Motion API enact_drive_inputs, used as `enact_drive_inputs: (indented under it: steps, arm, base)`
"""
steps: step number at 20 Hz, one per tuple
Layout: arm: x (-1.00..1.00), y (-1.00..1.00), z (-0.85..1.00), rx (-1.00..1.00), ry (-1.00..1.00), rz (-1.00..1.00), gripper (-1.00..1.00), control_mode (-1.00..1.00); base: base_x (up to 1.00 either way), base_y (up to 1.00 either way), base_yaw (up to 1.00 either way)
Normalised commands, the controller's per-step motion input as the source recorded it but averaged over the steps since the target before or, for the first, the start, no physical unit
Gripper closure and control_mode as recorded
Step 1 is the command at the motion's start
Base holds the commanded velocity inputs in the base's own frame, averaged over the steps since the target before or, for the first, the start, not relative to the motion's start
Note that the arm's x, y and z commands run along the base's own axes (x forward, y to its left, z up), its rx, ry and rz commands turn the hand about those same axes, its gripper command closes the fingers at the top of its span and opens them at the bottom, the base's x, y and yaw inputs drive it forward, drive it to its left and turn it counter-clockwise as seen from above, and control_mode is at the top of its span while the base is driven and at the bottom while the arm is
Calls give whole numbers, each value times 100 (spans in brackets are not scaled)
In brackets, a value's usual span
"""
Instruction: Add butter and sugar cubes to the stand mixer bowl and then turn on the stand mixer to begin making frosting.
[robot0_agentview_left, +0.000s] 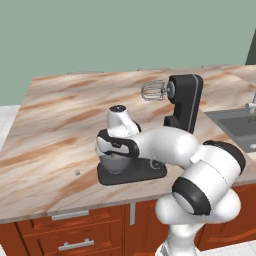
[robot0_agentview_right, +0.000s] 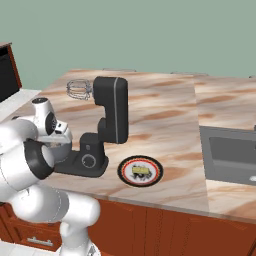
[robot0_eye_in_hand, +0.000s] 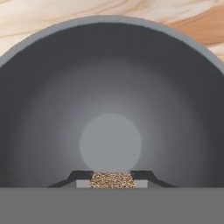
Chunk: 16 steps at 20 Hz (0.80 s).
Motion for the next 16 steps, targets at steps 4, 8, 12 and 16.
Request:
enact_drive_inputs:
  steps: [4,8,12,16]
  arm:
    - [15,0,-33,0,4,0,-100,-100]
    - [-3,-1,-3,0,0,0,-100,-100]
    - [-18,0,26,0,-3,0,-100,-100]
    - [-49,0,97,0,-14,0,-100,-100]
  base:
    - [0,0,0]
    - [0,0,0]
    - [0,0,0]
    - [0,0,0]
